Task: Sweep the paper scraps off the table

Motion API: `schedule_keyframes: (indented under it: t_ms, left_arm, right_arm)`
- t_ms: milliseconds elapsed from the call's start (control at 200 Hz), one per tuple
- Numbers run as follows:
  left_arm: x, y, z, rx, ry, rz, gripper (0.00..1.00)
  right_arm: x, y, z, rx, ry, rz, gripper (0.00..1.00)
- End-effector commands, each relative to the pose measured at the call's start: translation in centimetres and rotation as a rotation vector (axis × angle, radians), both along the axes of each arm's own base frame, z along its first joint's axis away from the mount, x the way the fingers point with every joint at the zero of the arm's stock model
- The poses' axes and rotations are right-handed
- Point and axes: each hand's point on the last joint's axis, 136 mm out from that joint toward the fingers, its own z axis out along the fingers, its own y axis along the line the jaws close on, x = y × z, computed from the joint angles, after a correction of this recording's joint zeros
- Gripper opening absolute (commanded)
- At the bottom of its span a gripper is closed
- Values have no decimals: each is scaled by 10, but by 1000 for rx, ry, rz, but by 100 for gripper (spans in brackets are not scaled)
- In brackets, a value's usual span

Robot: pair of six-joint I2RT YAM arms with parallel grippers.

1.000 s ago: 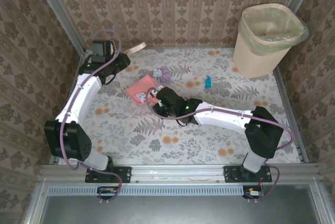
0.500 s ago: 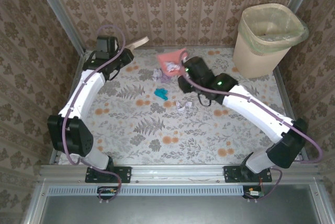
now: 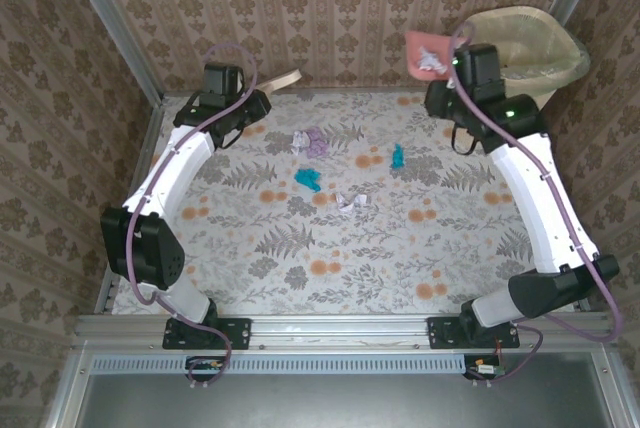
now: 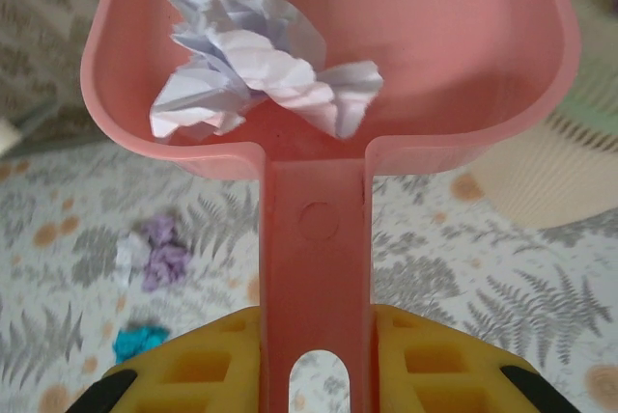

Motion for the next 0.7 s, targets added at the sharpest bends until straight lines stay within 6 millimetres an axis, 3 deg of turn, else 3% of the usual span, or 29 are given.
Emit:
schedule_keyframes:
  t_ms: [0,415,695]
  left_arm:
    - [6,-1,27,7,-79,-8,0]
    - [3,-8,25,38,-74,-58,0]
    - [-4,-1,28,91,-79,-68,0]
  right_arm:
    - [7,-14,6,13,12,-10,0]
    - [70,-76,28,397,-65,-117,0]
    - [106,-93,48,663,-138,-126,0]
